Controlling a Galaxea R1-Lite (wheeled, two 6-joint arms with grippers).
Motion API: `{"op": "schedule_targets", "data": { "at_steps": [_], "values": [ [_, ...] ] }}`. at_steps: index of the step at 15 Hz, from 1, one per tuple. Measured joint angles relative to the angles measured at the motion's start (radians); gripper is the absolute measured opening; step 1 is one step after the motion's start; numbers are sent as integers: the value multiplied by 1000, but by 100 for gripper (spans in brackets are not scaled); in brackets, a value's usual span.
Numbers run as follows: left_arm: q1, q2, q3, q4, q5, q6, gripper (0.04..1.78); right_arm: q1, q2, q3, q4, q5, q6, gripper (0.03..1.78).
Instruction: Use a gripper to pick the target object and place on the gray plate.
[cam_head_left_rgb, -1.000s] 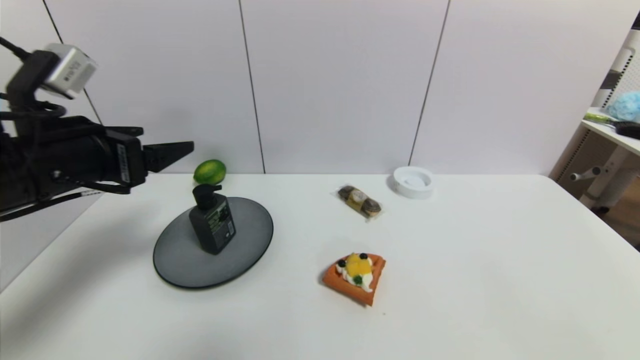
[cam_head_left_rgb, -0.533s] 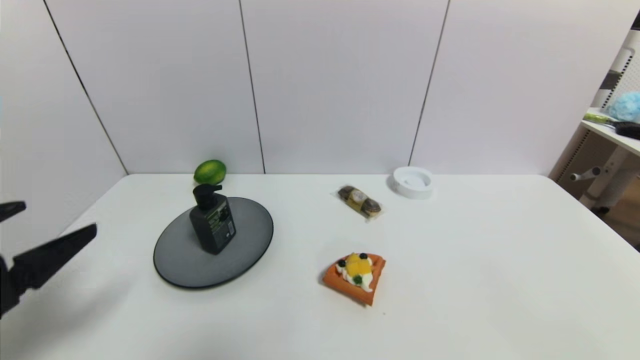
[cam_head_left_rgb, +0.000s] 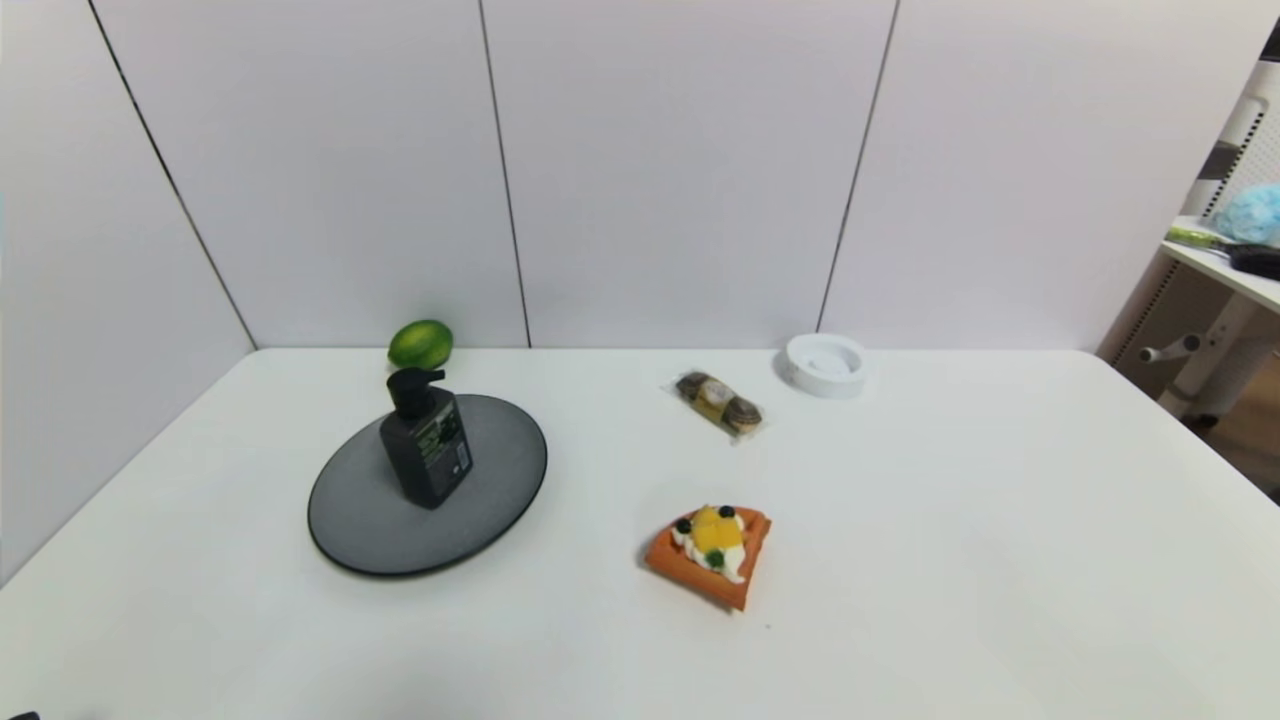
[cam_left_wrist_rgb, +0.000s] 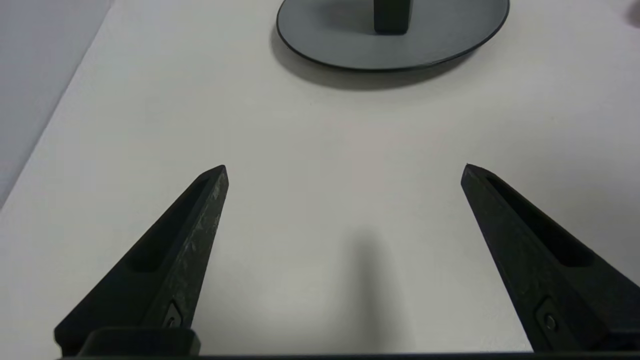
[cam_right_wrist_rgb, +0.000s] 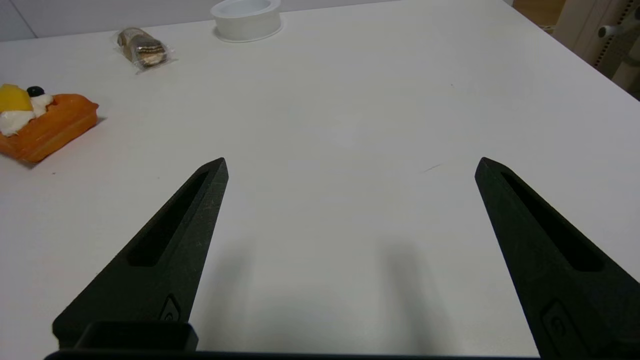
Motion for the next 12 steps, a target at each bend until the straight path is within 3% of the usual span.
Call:
{"op": "schedule_targets", "data": {
  "at_steps": [3,6,12],
  "values": [
    [6,-147,7,94,40,-32,169,0,0,0,0,0,0,171],
    [8,-207,6,99,79,-137,169,0,0,0,0,0,0,171],
    [8,-229,7,97,80,-141,169,0,0,0,0,0,0,171]
  ]
}}
